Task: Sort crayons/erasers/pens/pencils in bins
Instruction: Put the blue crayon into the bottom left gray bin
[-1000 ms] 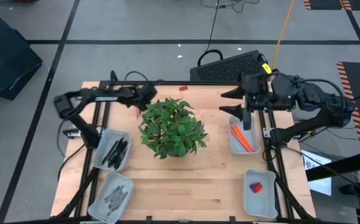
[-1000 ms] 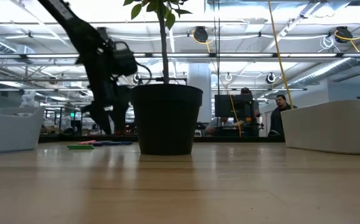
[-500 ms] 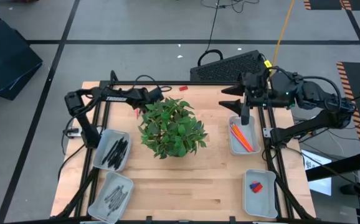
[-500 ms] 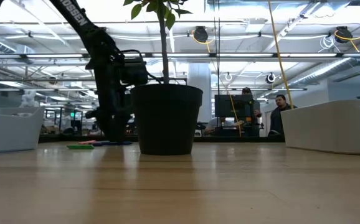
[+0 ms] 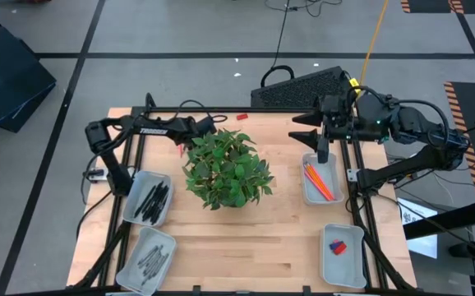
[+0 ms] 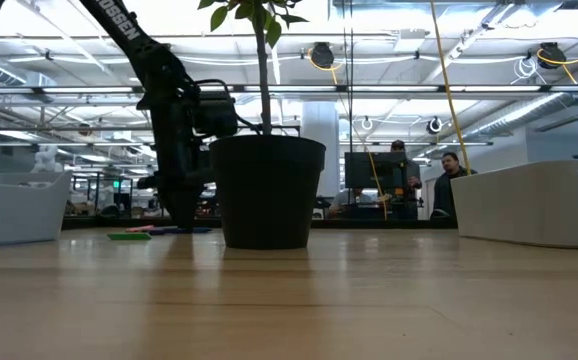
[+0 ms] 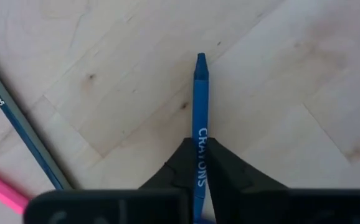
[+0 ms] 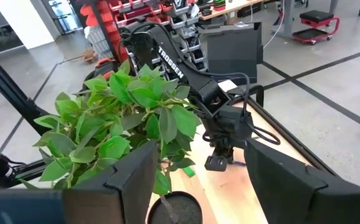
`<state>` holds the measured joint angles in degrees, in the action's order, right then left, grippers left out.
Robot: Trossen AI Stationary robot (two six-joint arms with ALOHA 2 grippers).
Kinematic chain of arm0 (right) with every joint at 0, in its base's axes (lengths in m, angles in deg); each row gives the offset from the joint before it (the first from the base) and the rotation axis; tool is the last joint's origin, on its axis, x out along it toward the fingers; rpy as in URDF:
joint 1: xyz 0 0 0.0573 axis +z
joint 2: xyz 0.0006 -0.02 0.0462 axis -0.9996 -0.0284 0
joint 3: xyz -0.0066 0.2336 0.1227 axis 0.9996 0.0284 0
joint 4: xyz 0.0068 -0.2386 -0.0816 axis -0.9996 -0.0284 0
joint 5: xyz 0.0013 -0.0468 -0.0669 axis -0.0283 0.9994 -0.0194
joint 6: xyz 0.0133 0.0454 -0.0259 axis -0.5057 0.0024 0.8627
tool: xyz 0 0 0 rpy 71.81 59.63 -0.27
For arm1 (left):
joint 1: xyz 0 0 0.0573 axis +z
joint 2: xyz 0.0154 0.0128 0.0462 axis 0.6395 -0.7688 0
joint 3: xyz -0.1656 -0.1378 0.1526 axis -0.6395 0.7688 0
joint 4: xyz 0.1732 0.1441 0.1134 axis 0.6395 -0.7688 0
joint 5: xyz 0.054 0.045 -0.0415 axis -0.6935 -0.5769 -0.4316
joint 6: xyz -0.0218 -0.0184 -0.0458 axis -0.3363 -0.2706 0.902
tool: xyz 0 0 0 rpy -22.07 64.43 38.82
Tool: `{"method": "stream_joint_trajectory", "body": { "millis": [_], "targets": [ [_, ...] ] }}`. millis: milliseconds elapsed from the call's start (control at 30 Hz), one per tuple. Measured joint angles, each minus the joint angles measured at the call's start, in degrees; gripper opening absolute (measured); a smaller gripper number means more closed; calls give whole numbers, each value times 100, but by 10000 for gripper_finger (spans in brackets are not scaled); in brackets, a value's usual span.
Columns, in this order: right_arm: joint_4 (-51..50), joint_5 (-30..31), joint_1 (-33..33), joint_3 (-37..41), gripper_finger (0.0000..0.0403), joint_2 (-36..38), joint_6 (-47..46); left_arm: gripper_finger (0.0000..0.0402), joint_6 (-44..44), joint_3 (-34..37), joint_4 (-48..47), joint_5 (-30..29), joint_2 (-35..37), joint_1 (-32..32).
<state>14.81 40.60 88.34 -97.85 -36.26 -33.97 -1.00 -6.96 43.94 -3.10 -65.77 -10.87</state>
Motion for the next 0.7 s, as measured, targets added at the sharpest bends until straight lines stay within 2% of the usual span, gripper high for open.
{"method": "stream_joint_trajectory", "body": {
  "millis": [133,267,400,567,700],
  "targets": [
    [0,-2,0,0,233,0,0,34,236,-159,-453,-7,130,-22],
    [-8,-2,0,0,233,-1,31,13,434,-441,-743,5,446,-153],
    [-71,-2,0,1,233,23,150,10,656,-753,-1348,293,747,-387],
    [-81,-2,0,0,233,31,363,31,1474,-1240,-2513,446,1208,-1099],
    [-19,-2,0,2,233,39,409,21,2200,-1411,-3492,637,1642,-2013]
  ]
}}
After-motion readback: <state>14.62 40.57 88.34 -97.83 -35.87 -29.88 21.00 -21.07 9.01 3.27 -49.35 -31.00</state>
